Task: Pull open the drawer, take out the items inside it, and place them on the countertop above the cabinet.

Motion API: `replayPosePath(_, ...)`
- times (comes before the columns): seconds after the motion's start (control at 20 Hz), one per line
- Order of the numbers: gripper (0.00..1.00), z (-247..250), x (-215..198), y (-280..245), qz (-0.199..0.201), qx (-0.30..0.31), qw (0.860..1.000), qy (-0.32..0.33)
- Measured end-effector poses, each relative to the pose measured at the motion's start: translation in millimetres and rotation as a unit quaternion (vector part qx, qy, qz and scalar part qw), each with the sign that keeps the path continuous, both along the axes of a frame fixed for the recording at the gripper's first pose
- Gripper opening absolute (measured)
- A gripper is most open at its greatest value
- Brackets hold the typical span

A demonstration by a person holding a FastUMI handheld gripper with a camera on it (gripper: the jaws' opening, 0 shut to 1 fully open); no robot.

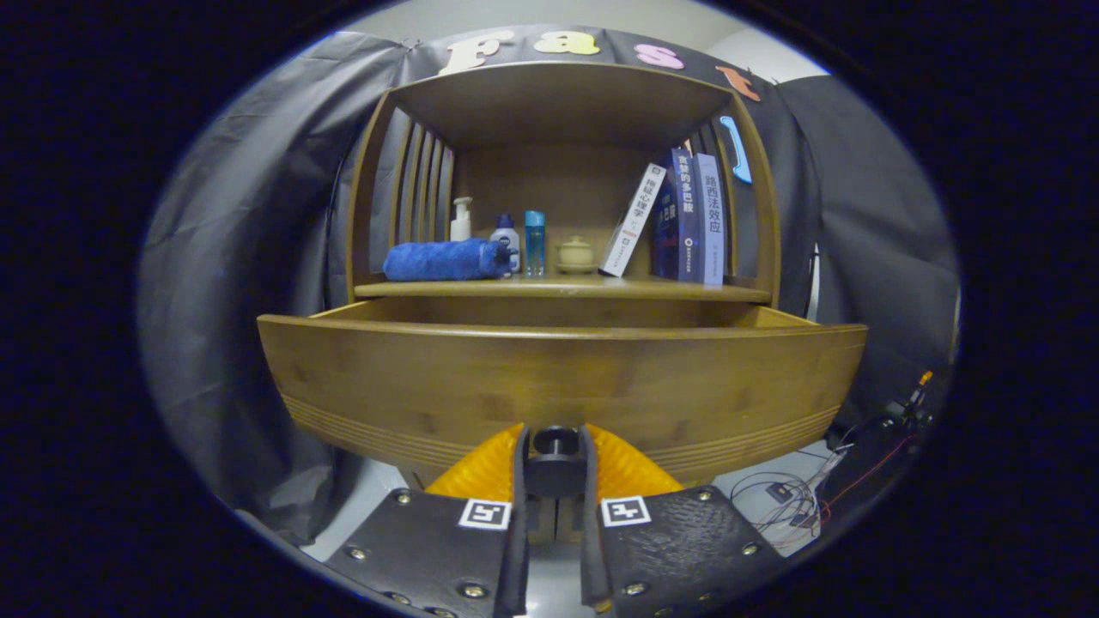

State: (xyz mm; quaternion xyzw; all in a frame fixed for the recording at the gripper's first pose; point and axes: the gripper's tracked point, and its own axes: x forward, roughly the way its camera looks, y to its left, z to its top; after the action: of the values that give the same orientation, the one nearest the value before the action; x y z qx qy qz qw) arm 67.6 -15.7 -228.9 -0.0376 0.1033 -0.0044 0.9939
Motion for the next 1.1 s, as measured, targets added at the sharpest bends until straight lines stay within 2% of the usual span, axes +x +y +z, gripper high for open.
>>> replayPosePath(0.3, 0.24, -2, -38, 3, -0.005, 0.021, 1.000, 0.001)
replayPosePath(0.5, 0.24, -6, -45, 2, 0.004, 0.020, 1.000, 0.013)
replayPosePath(0.7, 0.65, 39, -67, -21, -0.031, 0.014, 0.999, -0.042)
replayPosePath(0.8, 0.88, 64, -73, -21, -0.029, 0.006, 0.997, -0.068)
replayPosePath(0.9, 0.88, 86, -69, -11, -0.017, -0.004, 0.996, -0.083)
replayPosePath(1.1, 0.88, 109, -42, 12, 0.008, -0.027, 0.997, -0.072)
